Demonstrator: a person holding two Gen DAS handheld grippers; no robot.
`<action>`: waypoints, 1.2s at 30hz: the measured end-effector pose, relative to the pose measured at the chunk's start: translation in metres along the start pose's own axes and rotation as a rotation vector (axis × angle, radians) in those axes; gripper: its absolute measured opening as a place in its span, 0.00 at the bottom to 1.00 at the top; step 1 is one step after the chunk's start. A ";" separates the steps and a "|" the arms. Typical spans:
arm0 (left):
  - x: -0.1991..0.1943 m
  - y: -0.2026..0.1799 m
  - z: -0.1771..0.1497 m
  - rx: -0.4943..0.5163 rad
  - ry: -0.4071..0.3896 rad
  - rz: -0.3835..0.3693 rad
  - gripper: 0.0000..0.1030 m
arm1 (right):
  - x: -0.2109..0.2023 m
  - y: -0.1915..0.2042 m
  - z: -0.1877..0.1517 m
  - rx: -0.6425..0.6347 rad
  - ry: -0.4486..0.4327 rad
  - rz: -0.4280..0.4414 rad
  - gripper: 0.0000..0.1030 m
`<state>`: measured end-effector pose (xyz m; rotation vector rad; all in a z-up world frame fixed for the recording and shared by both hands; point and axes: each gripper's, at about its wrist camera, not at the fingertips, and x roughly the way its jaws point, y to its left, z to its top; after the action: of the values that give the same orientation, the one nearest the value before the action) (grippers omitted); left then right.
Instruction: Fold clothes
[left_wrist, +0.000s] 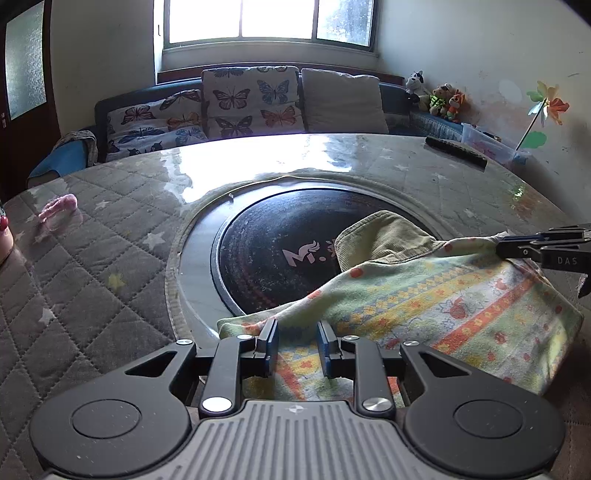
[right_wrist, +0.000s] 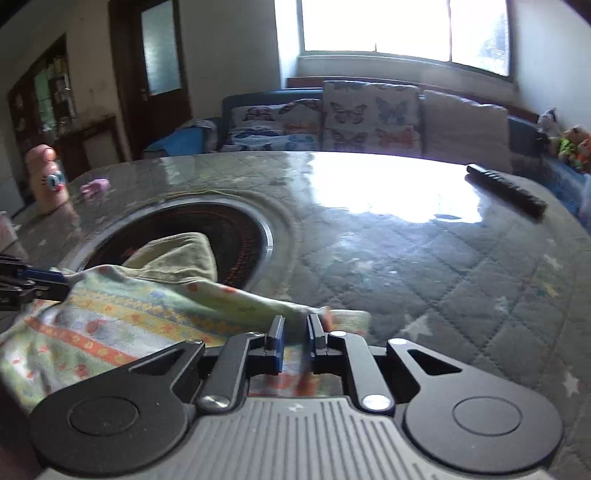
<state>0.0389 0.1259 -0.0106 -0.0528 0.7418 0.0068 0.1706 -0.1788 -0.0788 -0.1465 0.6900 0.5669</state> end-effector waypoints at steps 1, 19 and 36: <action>0.001 -0.001 0.001 0.001 -0.002 0.000 0.24 | -0.002 0.000 0.001 0.000 -0.012 -0.002 0.11; 0.007 -0.007 0.019 0.005 -0.027 0.007 0.25 | 0.019 0.035 0.022 -0.067 -0.021 0.070 0.13; 0.017 -0.028 0.024 0.037 -0.005 0.007 0.51 | 0.010 0.063 0.017 -0.129 -0.021 0.122 0.38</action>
<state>0.0682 0.0991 -0.0033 -0.0150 0.7365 0.0001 0.1526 -0.1162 -0.0682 -0.2194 0.6450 0.7297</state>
